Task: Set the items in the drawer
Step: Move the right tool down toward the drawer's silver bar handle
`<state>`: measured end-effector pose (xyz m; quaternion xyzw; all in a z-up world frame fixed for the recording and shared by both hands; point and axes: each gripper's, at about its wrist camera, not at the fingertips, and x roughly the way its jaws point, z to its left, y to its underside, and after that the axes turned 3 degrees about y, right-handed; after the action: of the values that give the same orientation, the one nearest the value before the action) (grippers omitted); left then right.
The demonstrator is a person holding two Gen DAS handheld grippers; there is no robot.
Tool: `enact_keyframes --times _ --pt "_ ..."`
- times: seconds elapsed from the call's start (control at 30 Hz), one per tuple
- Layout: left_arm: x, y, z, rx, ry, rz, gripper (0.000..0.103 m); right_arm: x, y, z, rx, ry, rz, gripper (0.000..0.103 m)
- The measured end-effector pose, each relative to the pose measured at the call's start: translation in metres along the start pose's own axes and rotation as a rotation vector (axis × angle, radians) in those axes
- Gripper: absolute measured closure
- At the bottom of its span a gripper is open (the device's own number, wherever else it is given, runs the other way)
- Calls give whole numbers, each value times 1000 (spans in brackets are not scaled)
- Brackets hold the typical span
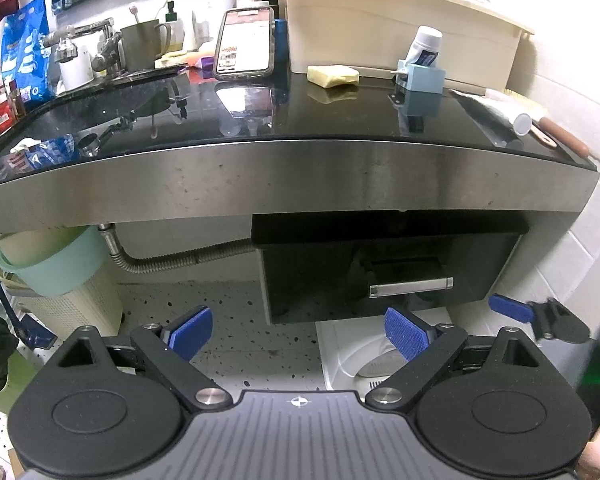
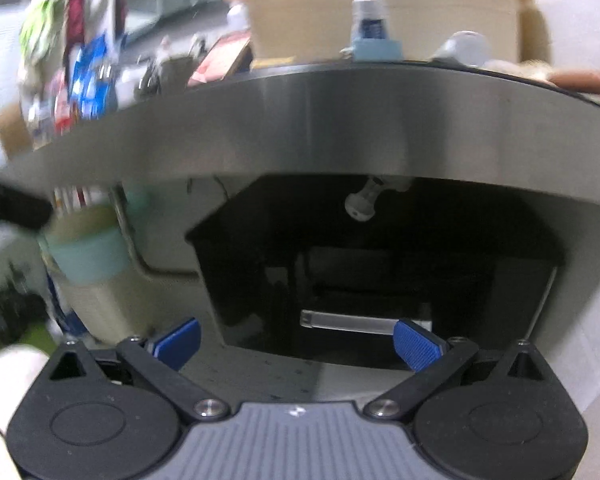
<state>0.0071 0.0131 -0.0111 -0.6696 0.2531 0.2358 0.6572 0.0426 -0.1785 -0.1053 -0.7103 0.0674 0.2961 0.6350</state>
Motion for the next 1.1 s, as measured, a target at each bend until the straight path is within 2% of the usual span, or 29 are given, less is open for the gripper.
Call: enact_keyframes --times 0.03,0.17,0.33,0.47,0.57,0.63,0.77,0.83,0.97,1.1 --pt "0 0 0 0 0 -1 9 6 1 4 -57 8 2 0" --pt "2 1 2 0 -1 4 9 26 2 10 -172 -58 23 0" --pt "5 5 3 3 3 6 9 40 12 26 -353 -33 5 0" --pt "7 9 3 24 1 -4 9 47 20 25 -393 -57 22 0" --pt "10 12 4 29 5 3 9 51 30 25 -535 -3 28 0" --pt "12 14 5 27 12 10 9 47 40 19 -586 17 -11 0" --pt "14 13 5 32 17 7 9 42 50 -6 -457 4 -41 0" --pt "15 10 3 35 20 4 9 38 47 -13 -415 3 -84 0" --pt "15 5 -3 52 26 7 9 35 51 -19 -362 -31 -96 0" --pt "13 0 -10 75 21 11 9 44 51 -18 -365 -63 -69 0"
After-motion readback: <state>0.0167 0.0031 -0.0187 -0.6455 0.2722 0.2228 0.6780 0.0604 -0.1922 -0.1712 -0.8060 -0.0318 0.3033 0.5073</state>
